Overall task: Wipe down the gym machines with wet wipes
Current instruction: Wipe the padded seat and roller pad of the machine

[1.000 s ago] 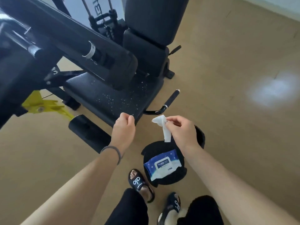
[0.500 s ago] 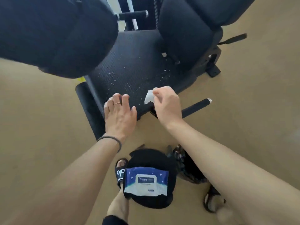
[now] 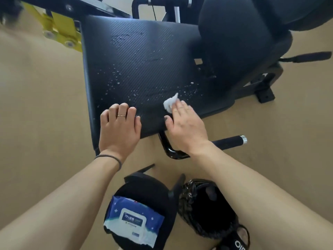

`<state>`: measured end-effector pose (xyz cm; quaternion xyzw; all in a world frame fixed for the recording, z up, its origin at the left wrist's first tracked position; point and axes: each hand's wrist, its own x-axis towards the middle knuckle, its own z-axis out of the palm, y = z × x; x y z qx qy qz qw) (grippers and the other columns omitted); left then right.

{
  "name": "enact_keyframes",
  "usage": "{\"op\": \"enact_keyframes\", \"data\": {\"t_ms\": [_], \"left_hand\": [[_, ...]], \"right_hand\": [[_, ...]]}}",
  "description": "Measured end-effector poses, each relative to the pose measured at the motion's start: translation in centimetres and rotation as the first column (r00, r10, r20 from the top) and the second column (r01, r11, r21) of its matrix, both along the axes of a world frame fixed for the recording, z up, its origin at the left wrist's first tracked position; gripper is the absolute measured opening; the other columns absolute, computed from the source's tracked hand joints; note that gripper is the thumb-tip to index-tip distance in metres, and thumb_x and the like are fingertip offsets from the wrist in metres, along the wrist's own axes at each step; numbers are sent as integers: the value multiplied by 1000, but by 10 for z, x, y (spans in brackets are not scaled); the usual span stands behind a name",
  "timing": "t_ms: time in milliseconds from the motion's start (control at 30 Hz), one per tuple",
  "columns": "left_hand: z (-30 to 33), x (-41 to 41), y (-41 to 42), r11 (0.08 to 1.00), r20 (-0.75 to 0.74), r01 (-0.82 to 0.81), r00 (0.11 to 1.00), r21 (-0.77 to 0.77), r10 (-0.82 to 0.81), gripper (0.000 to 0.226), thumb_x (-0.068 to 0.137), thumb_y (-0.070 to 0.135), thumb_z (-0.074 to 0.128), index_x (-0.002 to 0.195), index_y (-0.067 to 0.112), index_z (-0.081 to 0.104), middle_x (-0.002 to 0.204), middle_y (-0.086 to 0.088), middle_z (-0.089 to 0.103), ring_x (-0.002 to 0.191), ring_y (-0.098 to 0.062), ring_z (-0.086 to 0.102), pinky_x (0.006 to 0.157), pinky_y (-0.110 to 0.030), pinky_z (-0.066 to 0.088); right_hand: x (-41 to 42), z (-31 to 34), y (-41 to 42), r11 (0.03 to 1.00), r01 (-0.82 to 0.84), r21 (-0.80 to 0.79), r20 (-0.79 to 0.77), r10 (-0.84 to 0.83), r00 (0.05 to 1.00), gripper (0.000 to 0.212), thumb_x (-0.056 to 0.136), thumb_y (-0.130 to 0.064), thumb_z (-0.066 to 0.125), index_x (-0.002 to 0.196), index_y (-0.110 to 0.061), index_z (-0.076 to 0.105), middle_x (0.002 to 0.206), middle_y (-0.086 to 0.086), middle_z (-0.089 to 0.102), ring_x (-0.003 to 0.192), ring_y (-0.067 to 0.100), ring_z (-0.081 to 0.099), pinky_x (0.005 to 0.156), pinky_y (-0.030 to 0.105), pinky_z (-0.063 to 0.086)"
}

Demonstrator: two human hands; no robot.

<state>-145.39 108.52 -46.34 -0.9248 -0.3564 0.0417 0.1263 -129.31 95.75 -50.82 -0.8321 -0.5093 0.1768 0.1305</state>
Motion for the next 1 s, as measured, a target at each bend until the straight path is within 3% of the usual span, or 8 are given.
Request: {"op": "enact_keyframes", "data": {"t_ms": [100,233,367,467,633,800,1000], "left_hand": [[-1,0,-1,1000,-5,-3,1000,-2,3,30,105,33,35,118,12,50,124,-11,49,119,-35,45,100,-48,38],[-2,1,2,1000,14,-11,1000,-12,11,30,104,35,35,118,13,50,126,-11,49,121,-35,45,102,-48,38],[-3,0,-1,1000,59,-11,998,-7,12,27,103,34,39,116,14,49,125,-10,49,121,-35,46,103,-48,38],[-3,4,-1,999,95,-34,995,-20,36,24,103,33,43,116,15,52,124,-9,51,120,-34,46,102,-47,39],[-5,5,-3,998,104,-57,993,20,55,23,102,31,45,116,15,54,125,-8,52,120,-33,47,100,-47,39],[-5,4,-6,998,134,-60,989,17,57,27,101,32,40,115,15,55,123,-9,52,118,-34,48,100,-46,38],[-7,3,-3,999,143,-50,988,3,49,33,101,35,36,118,13,56,125,-10,53,119,-36,49,100,-48,39]], "right_hand": [[17,-2,-8,983,156,-97,-69,-163,984,66,107,-46,12,160,-7,13,169,11,8,157,20,5,128,37,5],[-25,16,21,983,184,-18,-130,-185,974,67,107,-47,13,161,-6,10,170,9,5,157,20,-1,128,38,1],[-24,18,16,974,222,37,-77,-218,973,63,107,-44,19,159,-9,26,165,6,26,150,23,20,125,38,14],[-18,13,11,986,142,92,-96,-134,986,58,106,-43,20,159,-19,29,162,8,31,144,22,27,121,39,24],[-16,2,14,991,-27,131,-186,51,981,72,101,-46,-1,160,-13,23,169,5,12,157,18,3,128,38,5],[7,-8,3,978,-123,168,-137,146,980,63,106,-41,6,159,-10,22,168,6,12,157,17,3,128,35,4],[71,-33,-3,950,312,13,-272,-297,915,60,109,-43,15,160,-13,20,170,0,11,156,12,4,128,38,8]]}}
